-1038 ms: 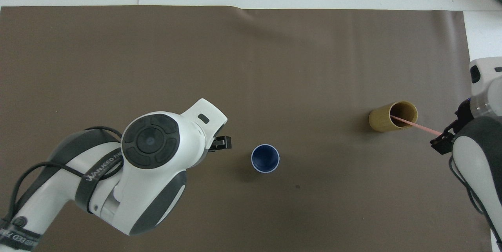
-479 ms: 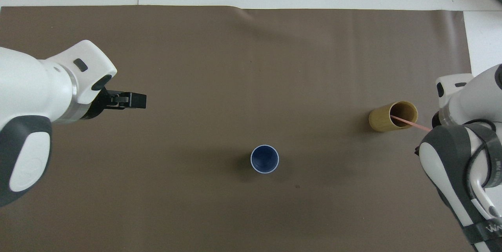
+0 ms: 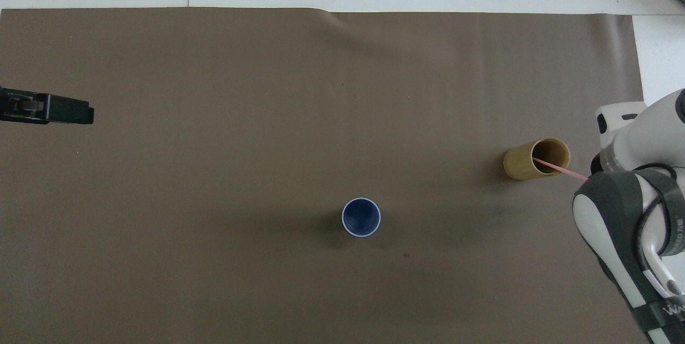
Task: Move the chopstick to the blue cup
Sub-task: 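Grasp the pink stick with the right gripper and pull it from the tube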
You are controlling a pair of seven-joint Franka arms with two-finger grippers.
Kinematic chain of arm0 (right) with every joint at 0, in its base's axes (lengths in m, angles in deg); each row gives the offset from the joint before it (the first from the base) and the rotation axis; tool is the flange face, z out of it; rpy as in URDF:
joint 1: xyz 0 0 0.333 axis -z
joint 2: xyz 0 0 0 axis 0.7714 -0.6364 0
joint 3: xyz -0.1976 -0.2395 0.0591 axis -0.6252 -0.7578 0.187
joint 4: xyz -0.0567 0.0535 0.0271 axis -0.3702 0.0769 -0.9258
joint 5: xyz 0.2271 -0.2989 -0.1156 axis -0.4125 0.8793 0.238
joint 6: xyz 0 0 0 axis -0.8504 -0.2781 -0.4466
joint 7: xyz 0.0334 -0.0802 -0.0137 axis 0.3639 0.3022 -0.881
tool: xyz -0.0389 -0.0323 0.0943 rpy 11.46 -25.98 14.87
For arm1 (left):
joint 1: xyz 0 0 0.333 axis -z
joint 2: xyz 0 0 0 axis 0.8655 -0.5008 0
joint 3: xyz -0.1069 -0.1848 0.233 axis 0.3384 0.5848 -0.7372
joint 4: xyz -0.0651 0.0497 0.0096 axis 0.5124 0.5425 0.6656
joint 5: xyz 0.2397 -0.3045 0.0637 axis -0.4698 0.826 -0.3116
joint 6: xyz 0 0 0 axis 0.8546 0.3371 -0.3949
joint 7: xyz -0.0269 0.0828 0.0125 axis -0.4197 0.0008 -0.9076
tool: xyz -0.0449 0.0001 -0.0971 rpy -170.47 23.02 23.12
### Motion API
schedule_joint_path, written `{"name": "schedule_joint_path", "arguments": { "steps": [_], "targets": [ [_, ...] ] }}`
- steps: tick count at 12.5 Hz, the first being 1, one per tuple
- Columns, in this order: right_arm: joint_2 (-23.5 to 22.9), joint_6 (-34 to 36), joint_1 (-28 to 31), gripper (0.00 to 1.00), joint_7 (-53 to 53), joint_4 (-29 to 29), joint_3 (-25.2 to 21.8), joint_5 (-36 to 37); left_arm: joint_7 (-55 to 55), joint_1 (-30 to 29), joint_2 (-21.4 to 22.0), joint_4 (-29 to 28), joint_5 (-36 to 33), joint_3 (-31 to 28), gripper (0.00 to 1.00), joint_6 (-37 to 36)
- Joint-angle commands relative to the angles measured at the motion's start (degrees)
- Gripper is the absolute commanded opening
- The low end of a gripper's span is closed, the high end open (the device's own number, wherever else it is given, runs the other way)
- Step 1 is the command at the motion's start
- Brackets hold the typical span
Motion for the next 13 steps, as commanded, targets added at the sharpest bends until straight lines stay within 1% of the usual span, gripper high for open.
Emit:
{"name": "schedule_joint_path", "arguments": {
  "steps": [1, 4, 7, 8, 11, 13],
  "targets": [
    [0.68, -1.09, 0.82, 0.00, 1.37, 1.08, 0.34, 1.24, 1.36, -1.26, -0.85, 2.10, -0.56, 0.86, 1.00, -5.44],
    [0.50, -1.09, 0.82, 0.00, 1.37, 0.73, 0.34, 1.24, 1.45, -2.14, 0.64, 0.88, -0.56, 0.69, 1.00, -11.69],
    [-0.73, 0.30, 0.73, 0.00, 1.20, -1.46, 0.34, 1.33, 1.27, -2.41, 0.65, 0.87, -0.47, 0.60, 1.00, -11.70],
    [-1.43, 2.14, 0.73, 0.00, 1.11, -3.13, 0.43, 1.33, 1.18, -2.41, 0.65, 0.96, -0.47, 0.60, 1.00, -11.27],
    [-0.82, 7.24, 0.82, 0.00, 0.93, -7.08, 0.34, 1.07, 0.92, -2.41, 0.65, 0.87, -0.47, 0.60, 1.00, -11.61],
    [-0.21, 12.76, 0.91, 0.00, 1.11, -10.68, 0.34, 1.06, 0.92, -2.41, 0.65, 0.96, -0.47, 0.60, 1.00, -11.61]
  ]
}}
